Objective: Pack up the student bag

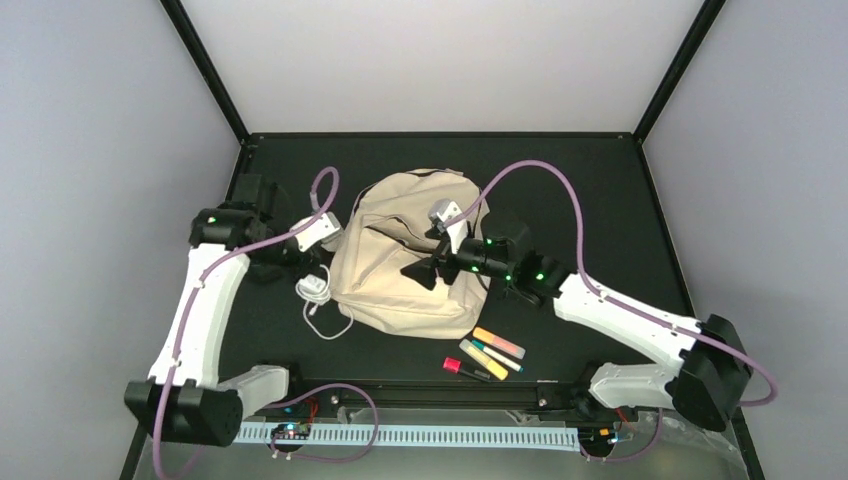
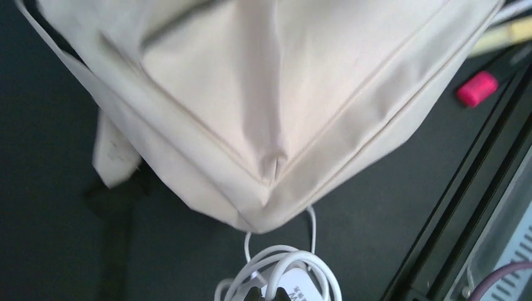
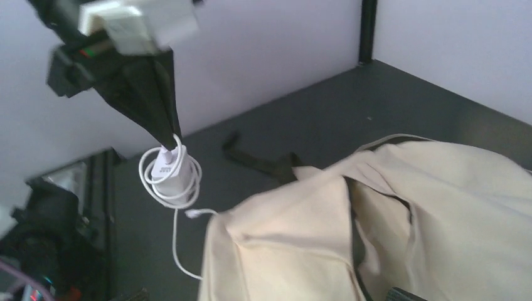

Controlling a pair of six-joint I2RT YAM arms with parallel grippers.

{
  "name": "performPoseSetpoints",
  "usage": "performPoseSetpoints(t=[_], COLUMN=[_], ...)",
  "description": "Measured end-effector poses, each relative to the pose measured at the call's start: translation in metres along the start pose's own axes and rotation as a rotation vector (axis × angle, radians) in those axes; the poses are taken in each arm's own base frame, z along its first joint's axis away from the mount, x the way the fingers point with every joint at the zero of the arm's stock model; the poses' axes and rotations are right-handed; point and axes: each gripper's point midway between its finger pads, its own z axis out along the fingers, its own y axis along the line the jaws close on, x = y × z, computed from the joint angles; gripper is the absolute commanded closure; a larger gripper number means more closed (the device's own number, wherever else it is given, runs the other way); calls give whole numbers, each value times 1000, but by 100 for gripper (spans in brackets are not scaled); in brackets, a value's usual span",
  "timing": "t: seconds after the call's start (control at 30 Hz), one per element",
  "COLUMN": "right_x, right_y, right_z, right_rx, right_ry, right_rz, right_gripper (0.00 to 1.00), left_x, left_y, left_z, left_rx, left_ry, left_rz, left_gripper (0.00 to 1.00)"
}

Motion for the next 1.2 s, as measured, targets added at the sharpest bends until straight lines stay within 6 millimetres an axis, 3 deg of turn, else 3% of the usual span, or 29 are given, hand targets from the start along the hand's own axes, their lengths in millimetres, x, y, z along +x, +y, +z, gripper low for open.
performPoseSetpoints(t=[0.1,0.23,0.4,0.63,0.77,0.97,1.2], right_x=[-12,-8,-14,-50,-53,-58,-67], right_y=[9,32,58,63,72,70,62], right_z=[13,46,65,71,79,100,99], right_rx=[-57,-149,-226,-220,-223,-169,-117], right_ry=[-60,-58,-95,-202,-237,-244,-278], right_rz=[69,104,63,-34,-90,-119,-124], right_gripper=[0,0,0,0,2,21,47], left_x=[-38,-84,-121,-145,-155,-163,-164], left_y=[-15,-40,-64,-59,-57,-61,-62], left_z=[-47,-99,-142,-145,-141,-146,-147], left_rx=[-55,-103,-110,-88,-68,-63,-61], left_ry=[-150,-335,-492,-532,-538,-561,-567], left_rz=[69,178,247,228,212,219,225], left_gripper=[98,98,98,98,98,98,98])
